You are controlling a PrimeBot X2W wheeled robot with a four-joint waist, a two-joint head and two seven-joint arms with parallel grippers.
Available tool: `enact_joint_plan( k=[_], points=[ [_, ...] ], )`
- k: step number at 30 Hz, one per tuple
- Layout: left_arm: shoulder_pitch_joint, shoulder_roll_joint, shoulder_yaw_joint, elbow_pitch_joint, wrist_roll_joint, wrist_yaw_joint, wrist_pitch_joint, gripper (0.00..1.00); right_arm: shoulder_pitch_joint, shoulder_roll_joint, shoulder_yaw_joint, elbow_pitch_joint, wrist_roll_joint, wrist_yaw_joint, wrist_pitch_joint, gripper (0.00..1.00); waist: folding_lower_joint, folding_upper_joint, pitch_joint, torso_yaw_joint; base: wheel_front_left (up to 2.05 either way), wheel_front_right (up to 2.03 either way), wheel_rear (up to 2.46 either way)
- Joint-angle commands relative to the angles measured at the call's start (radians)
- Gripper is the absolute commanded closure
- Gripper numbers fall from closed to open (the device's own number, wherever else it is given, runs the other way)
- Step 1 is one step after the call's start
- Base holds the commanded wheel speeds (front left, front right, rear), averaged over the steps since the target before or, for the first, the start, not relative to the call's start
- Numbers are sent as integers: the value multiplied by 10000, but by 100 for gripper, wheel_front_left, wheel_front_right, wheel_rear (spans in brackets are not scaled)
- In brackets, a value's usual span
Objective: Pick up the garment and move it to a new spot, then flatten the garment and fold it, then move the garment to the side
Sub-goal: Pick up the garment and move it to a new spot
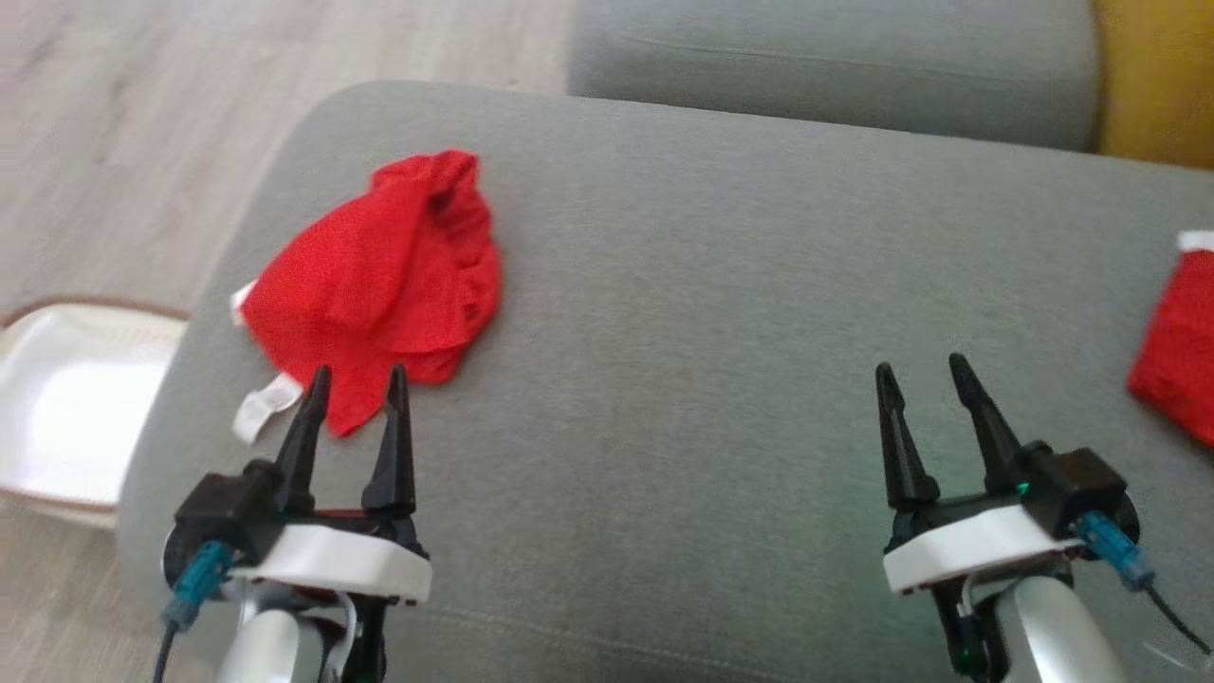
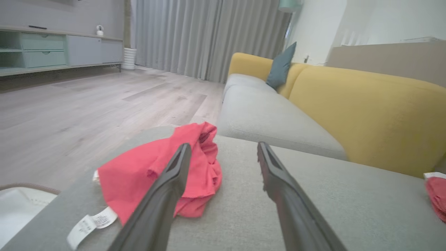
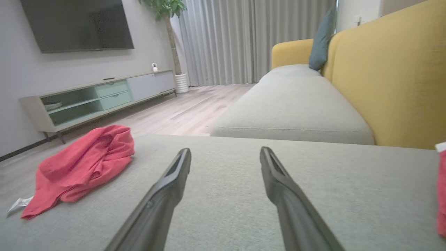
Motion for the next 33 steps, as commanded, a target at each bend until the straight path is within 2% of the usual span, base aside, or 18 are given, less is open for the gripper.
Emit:
enact_joint_plan(
  k=[1,9,16,22,27,33],
  points=[
    [-437,66,462,-328,92,37,-78,0,-159,-19,292,-254,61,65,-124,0,1,-1,-31,634,0,0,0],
    [-295,66,768,-299,148,16,-78,0,-141,-18,694,-118,210,65,-111,0,1,-1,-39,2004,0,0,0],
    [-159,66,932,-257,123,42,-78,0,-167,-18,993,-11,326,65,-81,0,1,-1,14,2682,0,0,0],
    [-192,66,1127,-330,83,9,-78,0,-270,-18,1042,-11,293,65,-57,0,1,-1,163,2729,0,0,0],
    [-372,66,1448,-385,123,-63,-78,0,-383,-18,890,-88,155,65,19,0,1,-1,444,2481,0,0,0],
    [-954,95,1850,-38,403,-495,-78,0,-572,-18,444,-381,-200,65,177,0,1,-1,1011,2085,0,0,0]
  ],
)
